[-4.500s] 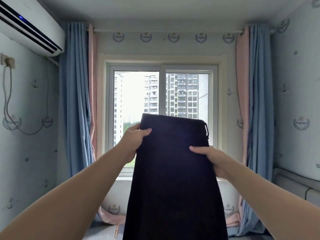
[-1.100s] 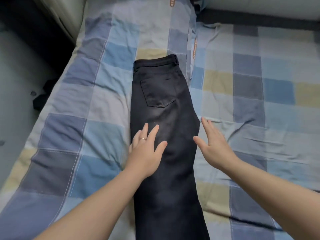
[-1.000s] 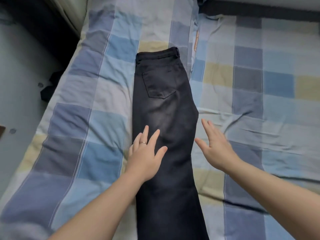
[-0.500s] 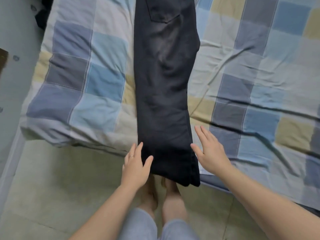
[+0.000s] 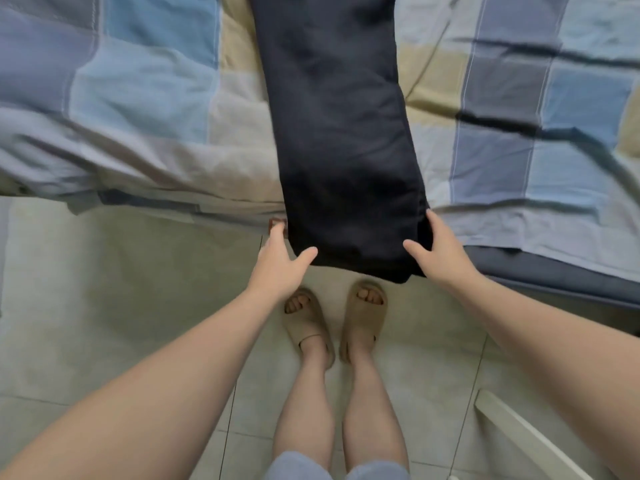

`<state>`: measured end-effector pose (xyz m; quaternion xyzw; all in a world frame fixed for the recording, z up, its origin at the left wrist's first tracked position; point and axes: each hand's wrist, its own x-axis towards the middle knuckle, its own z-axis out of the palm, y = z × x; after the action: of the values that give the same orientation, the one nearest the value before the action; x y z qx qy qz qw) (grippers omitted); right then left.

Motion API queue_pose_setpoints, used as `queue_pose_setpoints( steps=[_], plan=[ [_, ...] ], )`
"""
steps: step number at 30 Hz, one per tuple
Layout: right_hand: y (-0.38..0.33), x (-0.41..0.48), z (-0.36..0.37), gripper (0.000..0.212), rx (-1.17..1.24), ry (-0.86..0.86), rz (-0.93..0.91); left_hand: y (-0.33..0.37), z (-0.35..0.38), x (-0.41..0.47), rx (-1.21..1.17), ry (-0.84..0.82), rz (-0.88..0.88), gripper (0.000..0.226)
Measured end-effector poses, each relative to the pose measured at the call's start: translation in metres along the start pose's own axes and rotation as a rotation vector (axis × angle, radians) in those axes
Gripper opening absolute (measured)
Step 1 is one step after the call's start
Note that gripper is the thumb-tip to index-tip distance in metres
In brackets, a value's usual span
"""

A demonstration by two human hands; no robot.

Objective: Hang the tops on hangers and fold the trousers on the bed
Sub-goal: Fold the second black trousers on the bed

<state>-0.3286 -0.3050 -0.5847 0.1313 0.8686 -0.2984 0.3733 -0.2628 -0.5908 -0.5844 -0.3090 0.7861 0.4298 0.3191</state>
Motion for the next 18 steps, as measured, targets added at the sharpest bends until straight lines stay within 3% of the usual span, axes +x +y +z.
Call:
queue_pose_setpoints(
  steps=[4, 9, 18],
  plan=[
    [0.009, 0.009, 0.020, 0.053, -0.126, 0.293, -0.127, -0.003, 0.018, 0.022, -0.068, 0.137, 0.073, 0.051],
    [0.012, 0.018, 0.037, 0.038, -0.106, 0.246, -0.043, -0.017, 0.043, 0.027, -0.031, 0.143, 0.020, 0.022],
    [0.027, -0.026, 0.003, 0.028, 0.155, 0.314, -0.104, -0.012, 0.073, -0.027, -0.090, 0.035, -0.015, 0.016]
  ],
)
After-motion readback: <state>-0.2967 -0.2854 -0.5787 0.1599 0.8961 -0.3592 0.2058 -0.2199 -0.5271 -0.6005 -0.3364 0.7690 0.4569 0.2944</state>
